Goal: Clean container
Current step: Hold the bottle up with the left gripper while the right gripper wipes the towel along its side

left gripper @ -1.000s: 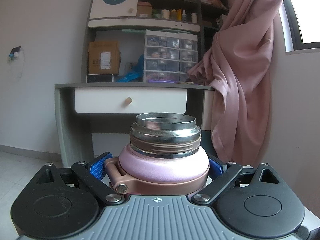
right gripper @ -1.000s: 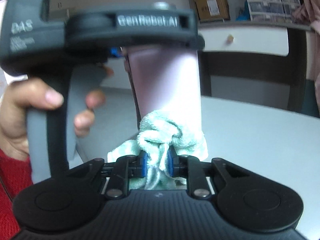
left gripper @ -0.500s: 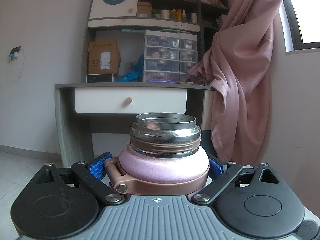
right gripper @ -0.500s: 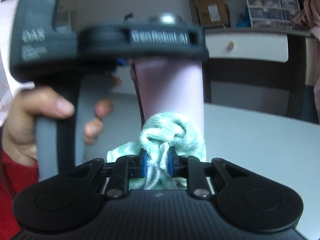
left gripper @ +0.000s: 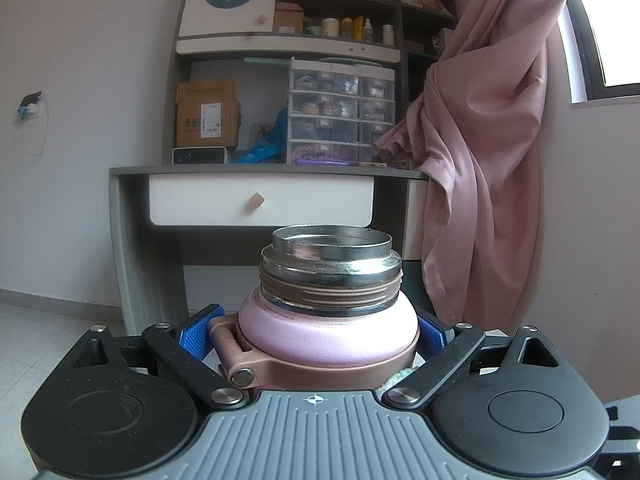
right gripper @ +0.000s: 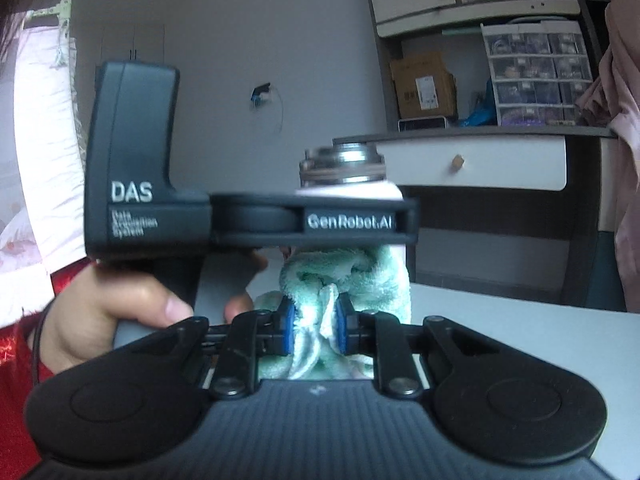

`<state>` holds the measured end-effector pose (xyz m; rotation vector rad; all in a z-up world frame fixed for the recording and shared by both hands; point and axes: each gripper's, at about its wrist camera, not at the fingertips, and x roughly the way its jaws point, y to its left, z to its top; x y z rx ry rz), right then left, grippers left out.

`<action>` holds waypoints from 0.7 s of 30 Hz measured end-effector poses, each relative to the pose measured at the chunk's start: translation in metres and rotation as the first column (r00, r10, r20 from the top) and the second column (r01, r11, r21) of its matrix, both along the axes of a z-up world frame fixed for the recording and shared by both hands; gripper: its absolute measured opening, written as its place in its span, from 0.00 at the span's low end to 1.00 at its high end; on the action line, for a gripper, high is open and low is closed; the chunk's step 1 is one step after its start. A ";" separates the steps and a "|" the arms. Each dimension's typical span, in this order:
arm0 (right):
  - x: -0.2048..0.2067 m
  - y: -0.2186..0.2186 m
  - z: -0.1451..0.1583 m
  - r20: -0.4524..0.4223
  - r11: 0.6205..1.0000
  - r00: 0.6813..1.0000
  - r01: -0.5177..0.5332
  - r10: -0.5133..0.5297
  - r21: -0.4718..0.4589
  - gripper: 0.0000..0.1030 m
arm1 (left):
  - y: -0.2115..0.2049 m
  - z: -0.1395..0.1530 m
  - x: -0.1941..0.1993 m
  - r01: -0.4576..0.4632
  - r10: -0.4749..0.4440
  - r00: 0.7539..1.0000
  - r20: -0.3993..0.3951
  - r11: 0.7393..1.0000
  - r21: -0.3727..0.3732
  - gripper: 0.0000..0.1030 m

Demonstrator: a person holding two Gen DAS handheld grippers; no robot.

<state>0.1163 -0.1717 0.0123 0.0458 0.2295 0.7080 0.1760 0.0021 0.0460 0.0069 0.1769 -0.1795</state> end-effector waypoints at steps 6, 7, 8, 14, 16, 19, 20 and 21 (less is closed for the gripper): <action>0.011 0.004 -0.003 0.000 1.000 1.000 0.002 -0.002 -0.003 0.19 | 0.000 0.000 -0.001 -0.001 0.001 1.000 -0.001 1.000 0.001 0.92; 0.014 0.005 -0.003 -0.003 1.000 1.000 0.001 -0.001 -0.006 0.19 | -0.001 0.000 -0.001 -0.001 0.001 1.000 -0.002 1.000 0.001 0.92; 0.017 0.006 -0.003 -0.007 1.000 1.000 0.000 0.000 -0.009 0.19 | -0.001 0.000 -0.001 -0.001 0.001 1.000 -0.002 1.000 0.001 0.92; 0.030 0.013 -0.016 -0.083 0.999 0.996 -0.025 0.022 -0.033 0.19 | -0.001 0.000 -0.001 -0.001 0.001 1.000 -0.003 1.000 0.001 0.92; 0.031 0.016 -0.020 -0.104 0.998 0.994 -0.027 0.022 -0.050 0.19 | -0.001 0.000 -0.001 -0.001 0.001 1.000 -0.004 1.000 0.001 0.92; 0.033 0.019 -0.031 -0.161 0.997 0.987 -0.036 0.024 -0.071 0.19 | -0.001 0.000 0.000 -0.001 0.001 1.000 -0.003 1.000 0.001 0.92; 0.035 0.019 -0.035 -0.183 0.996 0.983 -0.040 0.025 -0.077 0.19 | -0.002 0.000 0.000 -0.001 0.001 1.000 -0.003 1.000 0.001 0.92; 0.036 0.020 -0.038 -0.203 0.996 0.979 -0.042 0.025 -0.081 0.19 | -0.002 0.001 0.000 -0.002 0.002 1.000 -0.003 1.000 0.001 0.92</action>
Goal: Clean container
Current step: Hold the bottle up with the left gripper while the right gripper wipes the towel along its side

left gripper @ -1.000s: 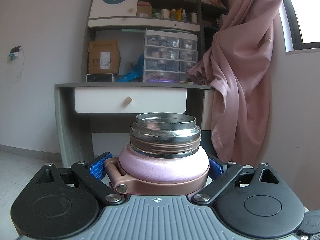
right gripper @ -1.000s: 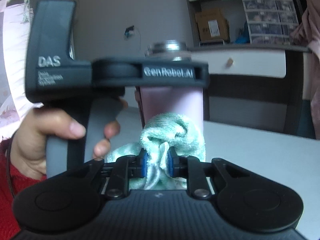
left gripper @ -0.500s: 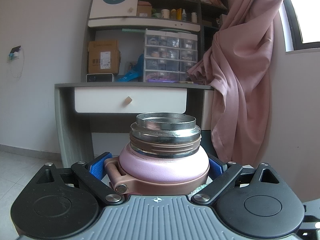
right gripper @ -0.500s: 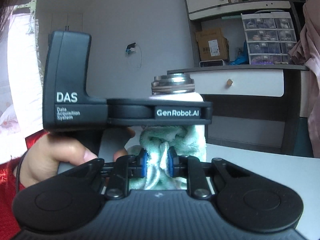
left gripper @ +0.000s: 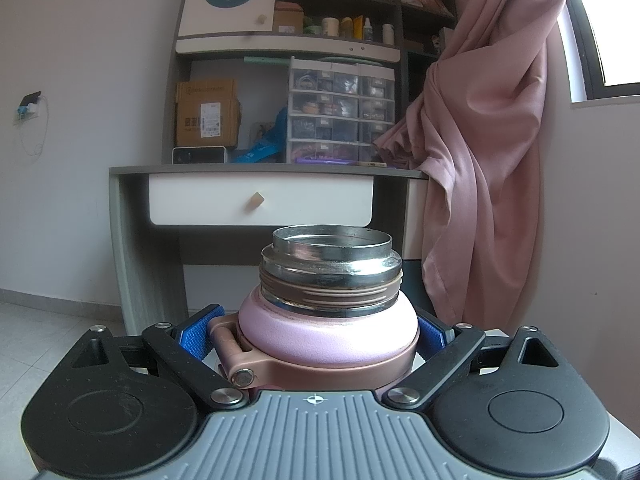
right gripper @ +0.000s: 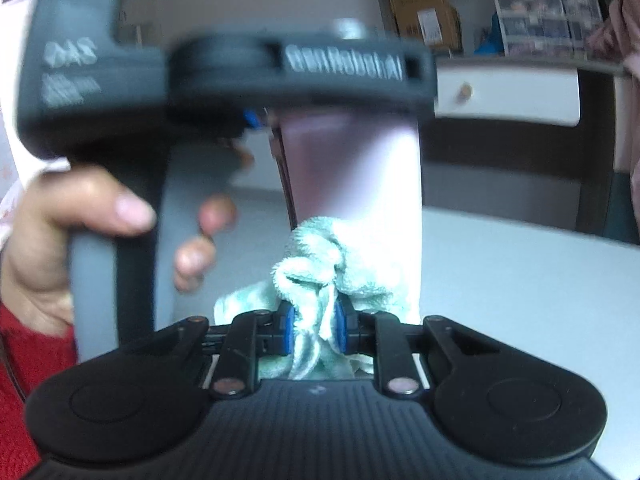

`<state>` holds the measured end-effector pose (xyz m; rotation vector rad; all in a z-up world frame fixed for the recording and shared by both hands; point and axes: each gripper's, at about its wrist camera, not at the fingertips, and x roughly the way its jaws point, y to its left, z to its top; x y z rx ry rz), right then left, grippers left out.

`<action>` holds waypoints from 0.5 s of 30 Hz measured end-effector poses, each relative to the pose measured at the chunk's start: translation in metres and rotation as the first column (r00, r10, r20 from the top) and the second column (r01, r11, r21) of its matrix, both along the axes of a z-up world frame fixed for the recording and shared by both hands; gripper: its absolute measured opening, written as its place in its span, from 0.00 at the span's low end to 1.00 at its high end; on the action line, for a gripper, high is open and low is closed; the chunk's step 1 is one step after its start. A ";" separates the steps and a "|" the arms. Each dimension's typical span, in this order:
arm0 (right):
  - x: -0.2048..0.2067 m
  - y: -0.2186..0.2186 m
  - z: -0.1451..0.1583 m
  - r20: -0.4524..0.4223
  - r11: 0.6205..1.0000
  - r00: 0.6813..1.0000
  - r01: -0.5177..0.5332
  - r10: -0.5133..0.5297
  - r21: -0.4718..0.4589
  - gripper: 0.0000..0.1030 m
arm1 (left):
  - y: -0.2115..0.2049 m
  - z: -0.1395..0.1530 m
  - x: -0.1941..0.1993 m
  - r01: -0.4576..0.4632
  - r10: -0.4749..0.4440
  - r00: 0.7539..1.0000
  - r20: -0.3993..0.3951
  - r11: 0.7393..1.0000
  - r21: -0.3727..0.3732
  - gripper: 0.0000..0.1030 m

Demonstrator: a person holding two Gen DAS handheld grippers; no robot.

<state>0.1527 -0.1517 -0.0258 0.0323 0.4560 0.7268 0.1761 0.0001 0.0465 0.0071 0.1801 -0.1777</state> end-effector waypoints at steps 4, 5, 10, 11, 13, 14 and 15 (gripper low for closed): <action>0.002 0.002 -0.009 -0.060 1.000 0.998 -0.008 0.007 -0.014 0.19 | 0.000 0.001 0.000 0.001 -0.001 1.000 -0.001 1.000 0.000 0.92; 0.001 0.003 -0.010 -0.071 1.000 0.997 -0.008 0.007 -0.011 0.20 | 0.001 0.001 0.000 0.002 -0.002 1.000 -0.002 1.000 0.000 0.92; -0.004 0.002 -0.013 -0.094 1.000 0.996 -0.010 0.010 -0.006 0.20 | 0.001 0.002 0.001 0.003 -0.003 1.000 -0.002 1.000 -0.001 0.92; -0.006 0.002 -0.013 -0.096 1.000 0.995 -0.012 0.011 -0.003 0.20 | 0.001 0.002 0.001 0.004 -0.004 1.000 -0.002 1.000 -0.001 0.92; -0.009 -0.001 -0.011 -0.095 1.000 0.995 -0.011 0.012 0.007 0.20 | 0.002 0.002 0.001 0.004 -0.004 1.000 -0.002 1.000 -0.002 0.92; -0.009 -0.003 -0.008 -0.085 1.000 0.996 -0.009 0.010 0.011 0.20 | 0.002 0.001 0.002 0.004 -0.004 1.000 -0.002 1.000 -0.002 0.92; -0.003 -0.005 -0.002 -0.069 1.000 0.998 -0.006 0.007 0.019 0.20 | 0.002 0.001 0.002 0.004 -0.004 1.000 -0.002 1.000 -0.003 0.92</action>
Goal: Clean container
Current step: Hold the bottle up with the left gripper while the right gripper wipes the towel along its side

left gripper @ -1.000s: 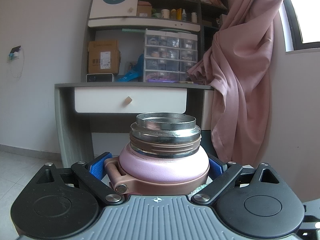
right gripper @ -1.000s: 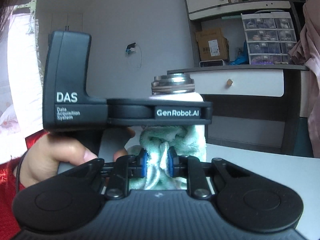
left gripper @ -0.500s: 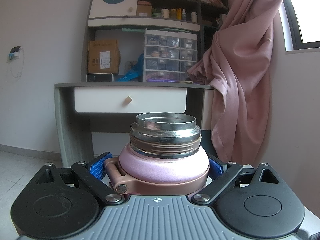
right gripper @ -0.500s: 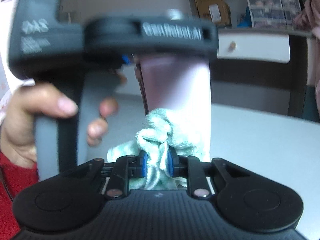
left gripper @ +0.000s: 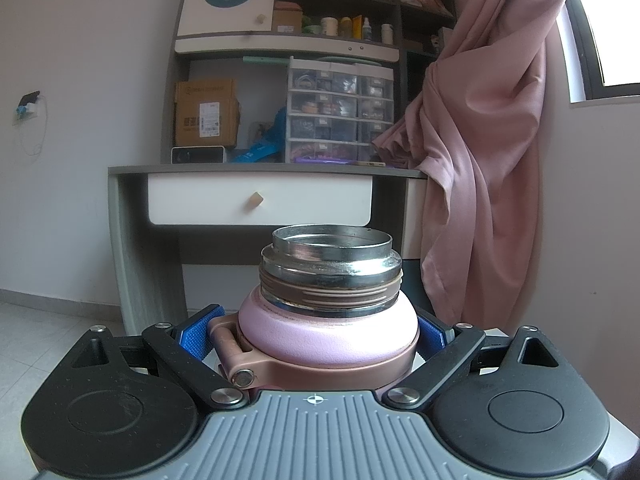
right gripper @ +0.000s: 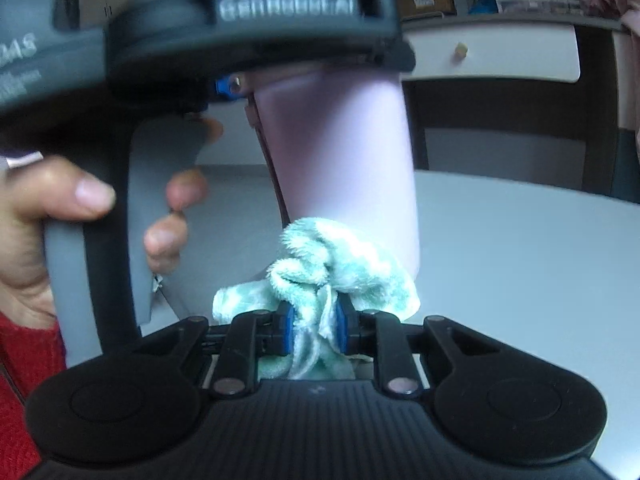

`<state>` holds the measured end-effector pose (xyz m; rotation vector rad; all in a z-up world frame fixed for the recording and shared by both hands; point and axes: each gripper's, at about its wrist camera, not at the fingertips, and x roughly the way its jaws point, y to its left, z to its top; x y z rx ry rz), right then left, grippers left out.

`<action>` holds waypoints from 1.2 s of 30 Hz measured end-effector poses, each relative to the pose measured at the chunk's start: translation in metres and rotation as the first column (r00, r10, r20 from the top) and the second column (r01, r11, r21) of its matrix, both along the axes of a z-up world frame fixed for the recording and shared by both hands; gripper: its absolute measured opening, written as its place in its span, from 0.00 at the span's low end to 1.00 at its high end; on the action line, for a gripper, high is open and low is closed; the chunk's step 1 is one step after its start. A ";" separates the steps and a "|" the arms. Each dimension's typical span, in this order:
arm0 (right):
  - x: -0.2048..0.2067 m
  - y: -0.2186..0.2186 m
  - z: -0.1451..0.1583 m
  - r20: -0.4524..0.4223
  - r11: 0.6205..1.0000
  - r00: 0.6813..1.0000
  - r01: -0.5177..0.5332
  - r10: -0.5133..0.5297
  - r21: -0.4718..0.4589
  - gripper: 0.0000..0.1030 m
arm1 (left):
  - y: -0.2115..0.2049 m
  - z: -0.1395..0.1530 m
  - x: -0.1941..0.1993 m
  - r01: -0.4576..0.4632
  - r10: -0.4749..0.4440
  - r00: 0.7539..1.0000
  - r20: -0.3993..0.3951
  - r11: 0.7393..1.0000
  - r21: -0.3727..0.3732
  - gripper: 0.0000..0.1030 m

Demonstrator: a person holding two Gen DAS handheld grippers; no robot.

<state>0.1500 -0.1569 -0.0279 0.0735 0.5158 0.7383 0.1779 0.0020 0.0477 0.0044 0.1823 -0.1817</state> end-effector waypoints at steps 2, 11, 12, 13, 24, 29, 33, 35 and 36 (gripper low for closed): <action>-0.009 -0.005 0.007 0.050 1.000 0.999 0.008 -0.008 0.012 0.20 | 0.000 0.000 0.000 0.000 0.000 1.000 -0.001 1.000 -0.001 0.92; -0.042 -0.027 0.038 0.203 0.994 0.977 0.050 -0.069 0.100 0.20 | -0.002 0.001 0.003 -0.001 0.001 1.000 -0.002 1.000 0.004 0.92; -0.044 -0.029 0.042 0.213 0.993 0.974 0.053 -0.075 0.110 0.20 | -0.002 0.002 0.004 -0.001 0.001 1.000 -0.002 1.000 0.004 0.92; -0.043 -0.033 0.047 0.214 0.991 0.974 0.053 -0.078 0.121 0.20 | -0.002 0.002 0.004 -0.001 0.001 1.000 -0.002 1.000 0.004 0.92; 0.019 -0.029 0.033 0.130 0.993 0.987 0.080 -0.090 0.081 0.20 | -0.001 0.000 0.004 0.003 -0.003 1.000 -0.001 1.000 0.006 0.92; 0.018 -0.023 0.021 0.084 0.997 0.994 0.073 -0.076 0.040 0.20 | -0.002 0.001 0.004 0.002 -0.002 1.000 -0.003 1.000 0.007 0.92; 0.020 -0.016 0.009 0.034 0.998 0.998 0.060 -0.059 -0.017 0.20 | -0.002 0.001 0.004 0.002 -0.002 1.000 -0.003 1.000 0.007 0.92; 0.023 -0.013 0.003 0.007 0.998 0.999 0.052 -0.052 -0.035 0.20 | -0.002 0.001 0.005 0.002 -0.002 1.000 -0.002 1.000 0.007 0.92; 0.023 -0.012 0.001 -0.003 0.998 0.999 0.048 -0.048 -0.040 0.20 | -0.001 0.001 0.004 0.002 -0.002 1.000 -0.003 1.000 0.007 0.92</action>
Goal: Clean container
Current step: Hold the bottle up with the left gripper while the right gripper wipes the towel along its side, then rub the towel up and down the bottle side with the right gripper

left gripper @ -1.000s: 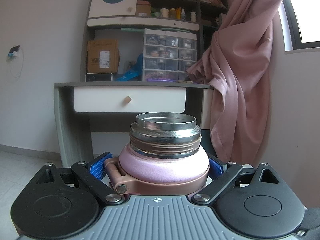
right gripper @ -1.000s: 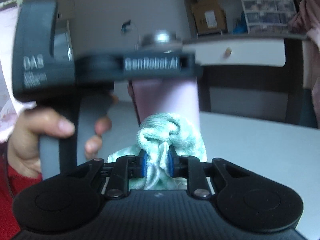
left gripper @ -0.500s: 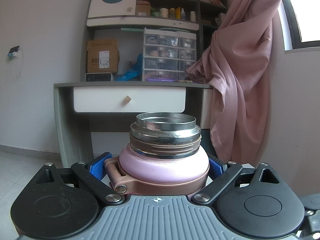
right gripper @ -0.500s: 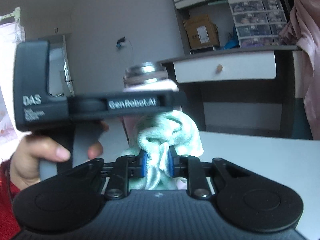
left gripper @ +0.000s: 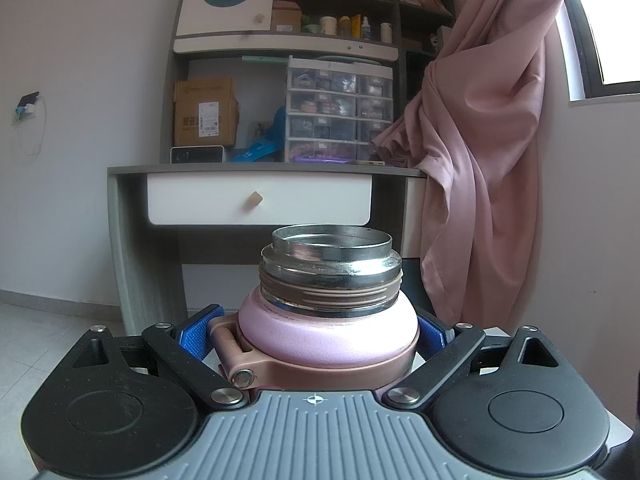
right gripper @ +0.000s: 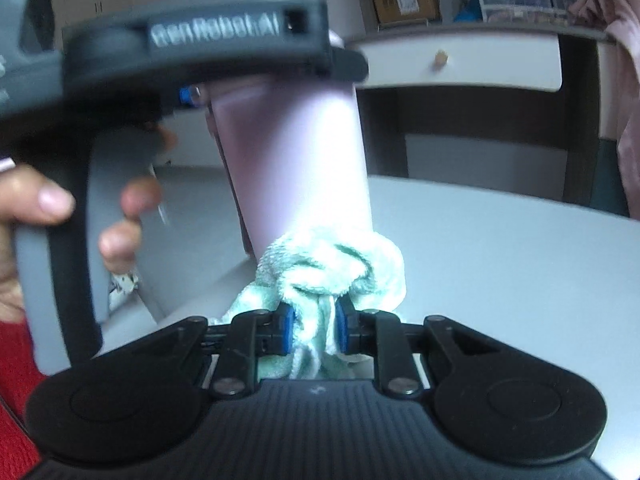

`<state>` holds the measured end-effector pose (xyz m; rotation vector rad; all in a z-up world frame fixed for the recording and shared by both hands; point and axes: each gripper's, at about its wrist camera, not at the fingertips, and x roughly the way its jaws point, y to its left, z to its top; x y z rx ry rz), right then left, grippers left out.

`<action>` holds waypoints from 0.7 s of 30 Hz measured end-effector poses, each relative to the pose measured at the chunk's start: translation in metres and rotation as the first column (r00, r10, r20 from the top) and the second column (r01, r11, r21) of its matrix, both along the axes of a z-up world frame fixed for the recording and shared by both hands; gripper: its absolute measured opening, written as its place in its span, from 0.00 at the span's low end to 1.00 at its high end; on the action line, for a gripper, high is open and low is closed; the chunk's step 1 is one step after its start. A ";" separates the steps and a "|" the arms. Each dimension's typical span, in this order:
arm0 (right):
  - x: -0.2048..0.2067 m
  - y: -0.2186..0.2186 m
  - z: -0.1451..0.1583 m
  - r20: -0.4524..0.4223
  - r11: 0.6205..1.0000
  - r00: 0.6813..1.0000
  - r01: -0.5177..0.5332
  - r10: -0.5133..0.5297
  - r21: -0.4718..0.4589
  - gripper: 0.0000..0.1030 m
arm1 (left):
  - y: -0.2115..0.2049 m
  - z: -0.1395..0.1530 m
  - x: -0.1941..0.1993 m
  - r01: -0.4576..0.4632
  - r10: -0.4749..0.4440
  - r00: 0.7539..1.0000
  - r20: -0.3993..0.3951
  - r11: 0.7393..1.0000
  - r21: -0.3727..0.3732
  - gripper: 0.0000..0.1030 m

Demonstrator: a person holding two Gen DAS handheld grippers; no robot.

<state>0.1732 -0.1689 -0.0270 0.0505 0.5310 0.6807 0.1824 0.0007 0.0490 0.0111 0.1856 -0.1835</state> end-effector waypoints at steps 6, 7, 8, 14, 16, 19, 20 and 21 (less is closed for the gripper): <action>-0.004 0.000 0.001 -0.008 1.000 1.000 0.000 0.000 0.009 0.21 | 0.000 0.000 0.000 0.001 -0.001 1.000 0.000 1.000 0.001 0.92; -0.005 -0.001 0.002 -0.006 1.000 1.000 0.002 -0.002 0.015 0.21 | -0.001 0.000 0.000 0.001 -0.001 1.000 0.000 1.000 0.001 0.92; -0.006 -0.002 0.003 -0.004 1.000 1.000 0.003 -0.003 0.021 0.20 | -0.001 0.000 0.000 0.001 -0.001 1.000 0.000 1.000 0.000 0.92; -0.010 -0.013 0.015 0.051 0.999 0.999 0.013 -0.016 0.048 0.20 | 0.000 -0.001 0.000 0.002 -0.002 1.000 0.000 1.000 0.000 0.92; -0.015 -0.016 0.021 0.080 0.998 0.997 0.016 -0.021 0.059 0.20 | 0.000 -0.001 0.000 0.003 -0.003 1.000 0.000 1.000 0.000 0.92; -0.020 -0.018 0.031 0.119 0.997 0.993 0.014 -0.022 0.072 0.20 | -0.001 -0.002 0.000 0.003 -0.003 1.000 0.000 1.000 0.000 0.92; -0.021 -0.020 0.035 0.129 0.997 0.991 0.013 -0.023 0.074 0.20 | -0.001 -0.002 0.000 0.004 -0.004 1.000 -0.001 1.000 -0.001 0.92; -0.022 -0.021 0.039 0.139 0.997 0.990 0.012 -0.023 0.075 0.20 | -0.001 -0.002 0.000 0.004 -0.004 1.000 -0.001 1.000 -0.001 0.92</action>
